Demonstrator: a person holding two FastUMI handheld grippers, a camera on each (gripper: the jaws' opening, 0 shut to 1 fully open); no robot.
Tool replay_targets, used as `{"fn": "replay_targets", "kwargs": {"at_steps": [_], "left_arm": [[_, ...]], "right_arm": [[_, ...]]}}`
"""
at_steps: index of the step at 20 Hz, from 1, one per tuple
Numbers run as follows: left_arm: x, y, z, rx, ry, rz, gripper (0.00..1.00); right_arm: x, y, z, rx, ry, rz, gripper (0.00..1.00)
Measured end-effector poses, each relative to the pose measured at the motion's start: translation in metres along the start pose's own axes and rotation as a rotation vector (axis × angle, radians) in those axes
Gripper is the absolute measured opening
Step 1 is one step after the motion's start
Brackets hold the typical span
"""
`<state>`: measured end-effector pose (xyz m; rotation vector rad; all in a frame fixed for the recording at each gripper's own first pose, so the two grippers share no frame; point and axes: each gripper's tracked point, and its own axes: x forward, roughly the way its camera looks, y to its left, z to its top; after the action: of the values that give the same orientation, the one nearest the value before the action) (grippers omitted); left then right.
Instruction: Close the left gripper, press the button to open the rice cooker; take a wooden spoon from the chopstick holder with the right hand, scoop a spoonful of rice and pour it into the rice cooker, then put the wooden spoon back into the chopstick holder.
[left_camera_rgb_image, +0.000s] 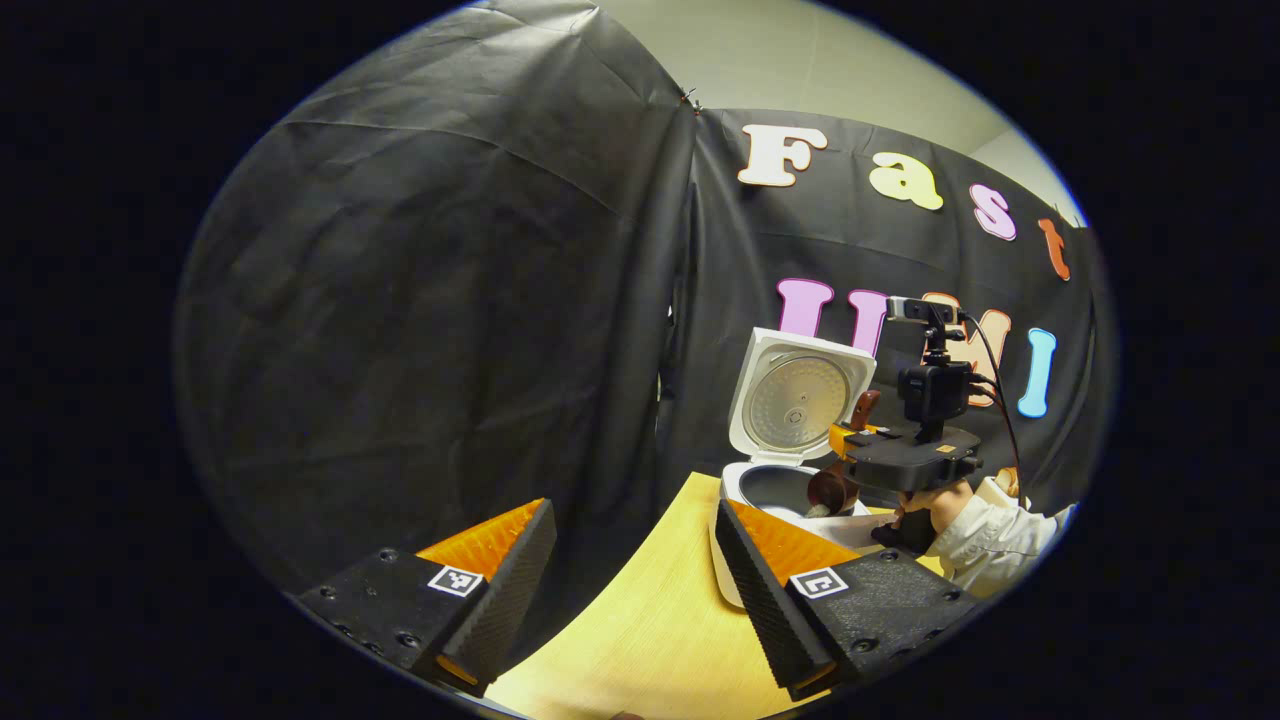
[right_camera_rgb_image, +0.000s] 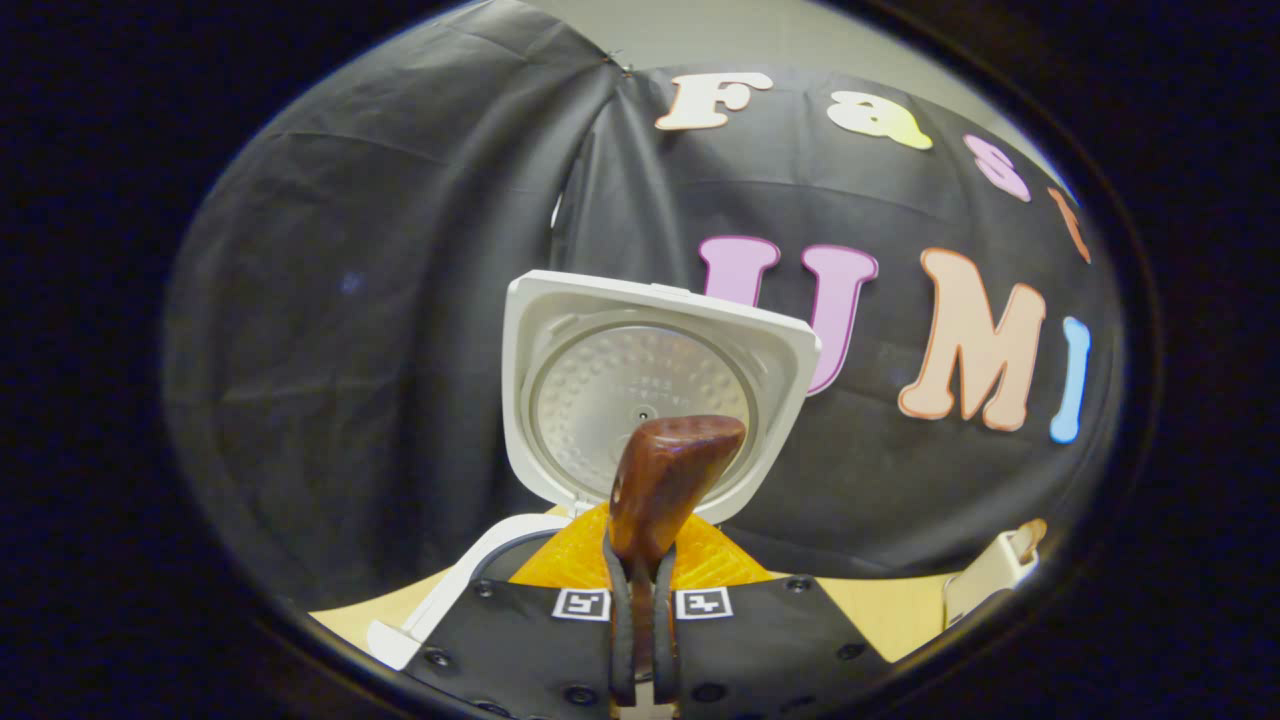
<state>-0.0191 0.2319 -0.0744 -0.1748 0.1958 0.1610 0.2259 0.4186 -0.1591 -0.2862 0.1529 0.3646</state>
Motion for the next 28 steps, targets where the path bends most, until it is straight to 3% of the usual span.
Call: {"fn": "replay_targets", "kwargs": {"at_steps": [4,7,9,14,18,21,26,28], "left_arm": [[-0.001,-0.003,0.002,0.001,-0.012,-0.006,0.95],[-0.004,-0.005,0.004,0.005,-0.016,-0.011,0.93],[-0.005,-0.006,0.007,0.008,-0.026,-0.017,0.93],[-0.004,-0.019,0.015,0.013,-0.044,-0.05,0.95],[0.002,-0.041,0.02,0.008,-0.059,-0.092,0.92],[0.006,-0.067,0.025,0.011,-0.072,-0.141,0.96],[0.011,-0.119,0.035,0.014,-0.094,-0.229,0.97],[0.011,-0.14,0.037,0.019,-0.104,-0.265,0.93]], "right_arm": [[-0.009,0.002,0.013,-0.138,-0.081,-0.013,0.1],[-0.011,0.001,0.018,-0.128,-0.091,-0.012,0.11],[-0.016,-0.001,0.022,-0.084,-0.081,0.0,0.1],[-0.03,-0.013,0.035,0.165,-0.026,0.069,0.08],[-0.062,-0.039,0.063,0.257,-0.05,0.087,0.08],[-0.092,-0.07,0.075,0.301,-0.059,0.083,0.1],[-0.141,-0.141,0.079,0.315,-0.087,-0.005,0.08],[-0.158,-0.167,0.071,0.304,-0.086,-0.046,0.07]]}}
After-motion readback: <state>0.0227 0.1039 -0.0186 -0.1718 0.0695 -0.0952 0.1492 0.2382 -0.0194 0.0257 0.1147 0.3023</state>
